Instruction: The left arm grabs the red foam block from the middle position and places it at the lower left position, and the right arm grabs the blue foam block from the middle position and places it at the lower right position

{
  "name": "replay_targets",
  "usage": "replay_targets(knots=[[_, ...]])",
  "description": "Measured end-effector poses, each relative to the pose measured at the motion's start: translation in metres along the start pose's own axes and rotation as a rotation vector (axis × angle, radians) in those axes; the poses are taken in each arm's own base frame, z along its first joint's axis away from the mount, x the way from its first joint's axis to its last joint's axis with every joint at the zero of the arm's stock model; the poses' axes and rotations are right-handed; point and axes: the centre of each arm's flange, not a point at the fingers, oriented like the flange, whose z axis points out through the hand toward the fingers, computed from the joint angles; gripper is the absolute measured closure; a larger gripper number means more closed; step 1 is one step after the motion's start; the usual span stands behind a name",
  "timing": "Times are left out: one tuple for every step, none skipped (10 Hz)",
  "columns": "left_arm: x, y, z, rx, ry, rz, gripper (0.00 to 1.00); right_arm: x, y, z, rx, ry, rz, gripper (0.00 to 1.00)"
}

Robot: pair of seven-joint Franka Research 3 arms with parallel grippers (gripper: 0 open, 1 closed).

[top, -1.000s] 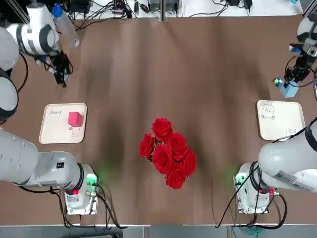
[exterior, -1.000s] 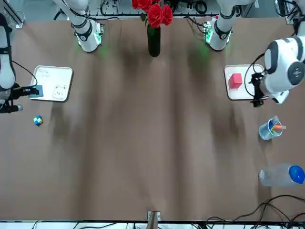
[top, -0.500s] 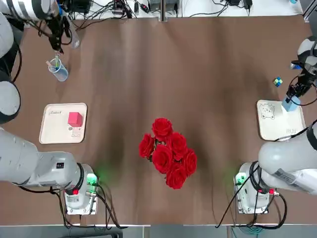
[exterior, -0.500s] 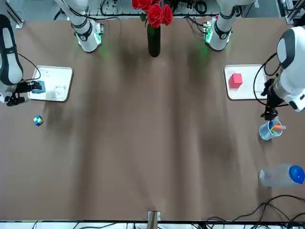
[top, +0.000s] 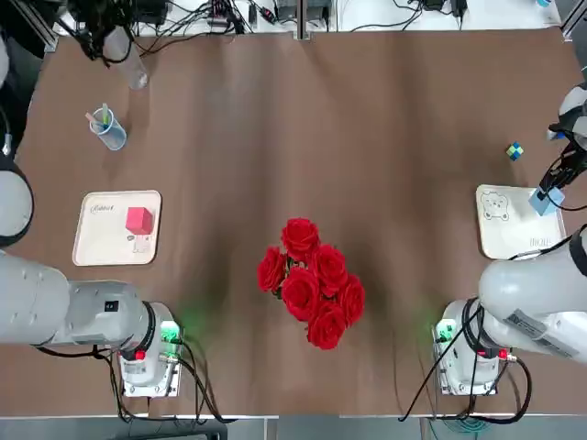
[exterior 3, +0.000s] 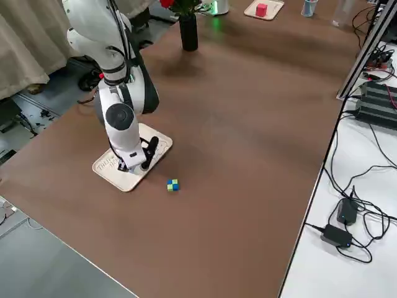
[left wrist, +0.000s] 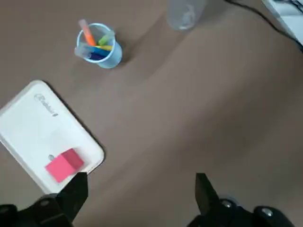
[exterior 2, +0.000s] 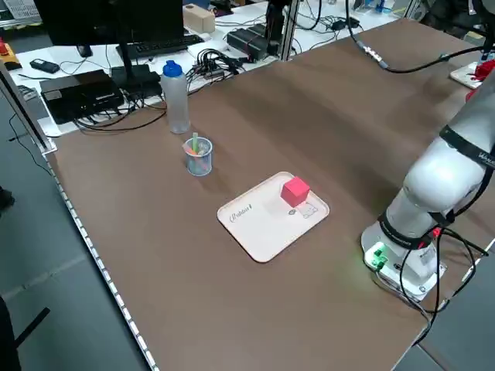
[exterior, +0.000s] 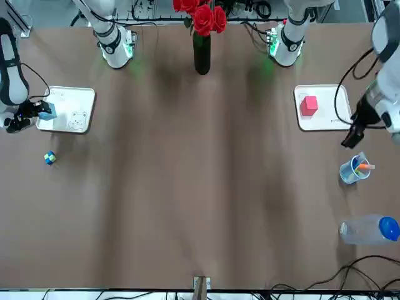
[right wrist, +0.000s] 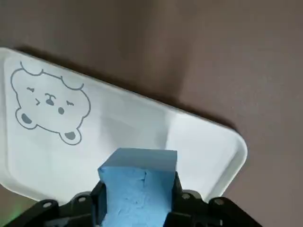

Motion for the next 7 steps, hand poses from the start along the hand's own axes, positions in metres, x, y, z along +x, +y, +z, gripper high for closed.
replay_targets(knots=[[-0.001, -0.002, -0.025, -0.009, -0.021, 0.109, 0.00, 0.000, 0.000, 0.000, 0.000, 0.000, -0.002, 0.48], [-0.003, -0.002, -0.045, -0.018, -0.027, 0.212, 0.00, 0.000, 0.000, 0.000, 0.000, 0.000, -0.003, 0.48], [-0.007, -0.001, -0.059, -0.024, -0.029, 0.328, 0.00, 0.000, 0.000, 0.000, 0.000, -0.001, -0.005, 0.48], [-0.015, 0.002, -0.070, -0.020, -0.041, 0.456, 0.00, 0.000, -0.001, 0.001, 0.000, -0.001, -0.006, 0.48], [-0.025, 0.005, -0.079, -0.011, -0.058, 0.571, 0.00, 0.001, -0.001, 0.001, 0.001, -0.001, -0.007, 0.48], [-0.032, 0.008, -0.085, -0.008, -0.066, 0.668, 0.00, 0.001, -0.001, 0.001, 0.001, -0.001, -0.007, 0.48], [-0.034, 0.008, -0.089, -0.011, -0.064, 0.727, 0.00, 0.001, -0.001, 0.001, 0.001, -0.001, -0.007, 0.48]])
